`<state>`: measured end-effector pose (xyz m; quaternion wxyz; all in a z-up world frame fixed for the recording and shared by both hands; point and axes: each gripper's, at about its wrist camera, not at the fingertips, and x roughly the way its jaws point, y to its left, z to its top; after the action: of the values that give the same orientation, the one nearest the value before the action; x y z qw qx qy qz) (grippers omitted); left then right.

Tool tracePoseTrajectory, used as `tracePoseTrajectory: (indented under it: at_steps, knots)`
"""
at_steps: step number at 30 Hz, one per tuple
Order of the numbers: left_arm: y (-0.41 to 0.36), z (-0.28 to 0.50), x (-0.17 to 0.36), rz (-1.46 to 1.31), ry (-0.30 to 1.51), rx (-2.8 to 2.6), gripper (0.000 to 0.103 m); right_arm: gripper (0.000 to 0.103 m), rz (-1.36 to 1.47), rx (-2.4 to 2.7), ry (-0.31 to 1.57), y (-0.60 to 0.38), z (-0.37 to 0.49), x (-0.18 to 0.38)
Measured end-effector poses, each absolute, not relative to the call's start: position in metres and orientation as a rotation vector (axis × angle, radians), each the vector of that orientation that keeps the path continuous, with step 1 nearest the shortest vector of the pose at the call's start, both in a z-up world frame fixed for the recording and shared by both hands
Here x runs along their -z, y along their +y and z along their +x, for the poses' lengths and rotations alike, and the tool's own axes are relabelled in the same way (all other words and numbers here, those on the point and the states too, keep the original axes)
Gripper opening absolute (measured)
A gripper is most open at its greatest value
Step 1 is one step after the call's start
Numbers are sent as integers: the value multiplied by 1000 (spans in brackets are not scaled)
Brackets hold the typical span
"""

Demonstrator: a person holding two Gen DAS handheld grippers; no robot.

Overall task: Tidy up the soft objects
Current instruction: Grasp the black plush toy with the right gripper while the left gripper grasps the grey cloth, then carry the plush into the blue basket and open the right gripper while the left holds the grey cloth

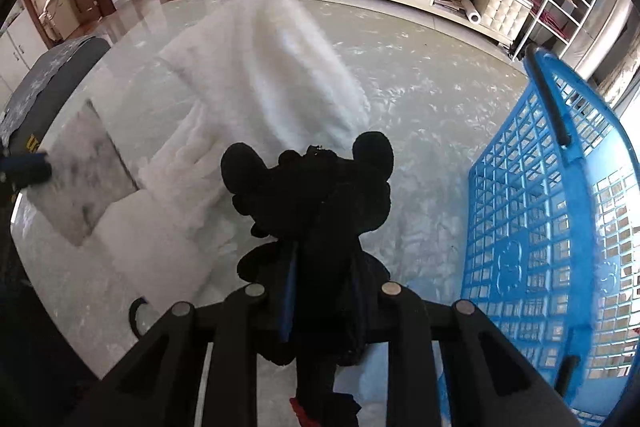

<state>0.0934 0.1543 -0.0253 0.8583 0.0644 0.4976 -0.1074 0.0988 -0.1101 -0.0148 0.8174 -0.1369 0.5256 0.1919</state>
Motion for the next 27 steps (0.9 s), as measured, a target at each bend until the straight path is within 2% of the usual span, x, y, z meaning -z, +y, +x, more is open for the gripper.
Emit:
tracePoseTrajectory:
  at_steps: [5, 10, 27]
  knots:
    - [155, 82, -1, 139, 989, 211, 3, 19, -278, -422, 1090, -106, 76, -7]
    - [140, 79, -22, 133, 932, 247, 3, 13, -275, -443, 1065, -105, 66, -27]
    - [71, 103, -58, 131, 806, 381, 3, 12, -267, -401, 934, -149, 64, -81]
